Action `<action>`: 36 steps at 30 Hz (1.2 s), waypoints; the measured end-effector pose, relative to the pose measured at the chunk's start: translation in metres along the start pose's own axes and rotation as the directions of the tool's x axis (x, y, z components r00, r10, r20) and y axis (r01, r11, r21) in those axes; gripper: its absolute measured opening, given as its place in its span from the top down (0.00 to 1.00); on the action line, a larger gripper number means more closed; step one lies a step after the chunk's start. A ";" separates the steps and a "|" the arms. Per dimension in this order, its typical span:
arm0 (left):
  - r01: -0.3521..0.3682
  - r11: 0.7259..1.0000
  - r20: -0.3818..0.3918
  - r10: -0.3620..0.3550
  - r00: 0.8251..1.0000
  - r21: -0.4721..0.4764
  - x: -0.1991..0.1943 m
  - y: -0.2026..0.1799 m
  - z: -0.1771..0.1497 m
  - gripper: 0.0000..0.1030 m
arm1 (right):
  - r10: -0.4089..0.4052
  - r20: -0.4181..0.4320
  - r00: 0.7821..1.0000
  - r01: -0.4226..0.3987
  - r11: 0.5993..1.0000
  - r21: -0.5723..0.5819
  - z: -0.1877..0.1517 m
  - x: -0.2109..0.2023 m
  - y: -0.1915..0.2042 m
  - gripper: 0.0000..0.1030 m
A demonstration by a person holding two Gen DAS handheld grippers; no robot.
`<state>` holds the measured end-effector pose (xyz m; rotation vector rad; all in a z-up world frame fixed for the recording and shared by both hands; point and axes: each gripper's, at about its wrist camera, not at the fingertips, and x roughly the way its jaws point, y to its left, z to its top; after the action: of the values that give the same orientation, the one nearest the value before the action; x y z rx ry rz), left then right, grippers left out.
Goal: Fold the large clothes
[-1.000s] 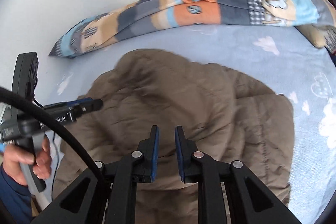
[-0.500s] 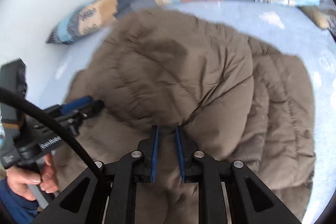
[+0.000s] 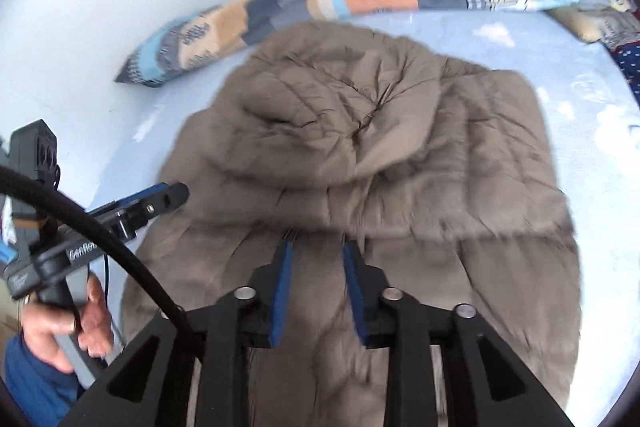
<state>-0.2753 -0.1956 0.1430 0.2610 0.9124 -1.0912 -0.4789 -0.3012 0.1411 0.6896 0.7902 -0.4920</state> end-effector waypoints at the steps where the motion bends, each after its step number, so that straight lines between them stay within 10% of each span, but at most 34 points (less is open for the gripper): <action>1: -0.007 1.000 0.013 0.006 1.000 0.013 -0.012 -0.001 -0.012 0.51 | 0.012 0.013 1.000 -0.012 1.000 0.002 -0.012 -0.011 -0.001 0.68; 15: -0.154 0.979 -0.088 0.143 0.986 -0.135 -0.051 0.072 -0.155 0.50 | -0.115 -0.027 0.993 0.114 0.993 -0.027 -0.146 -0.060 -0.016 0.68; 36: -0.193 0.981 -0.068 0.192 0.979 -0.010 -0.026 0.062 -0.177 0.24 | -0.179 -0.115 0.977 0.178 0.984 -0.022 -0.177 -0.027 -0.032 0.57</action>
<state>-0.3165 -0.0441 0.0375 0.3659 0.9348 -0.9002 -0.5993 -0.1919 0.0600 0.6437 0.9700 -0.6134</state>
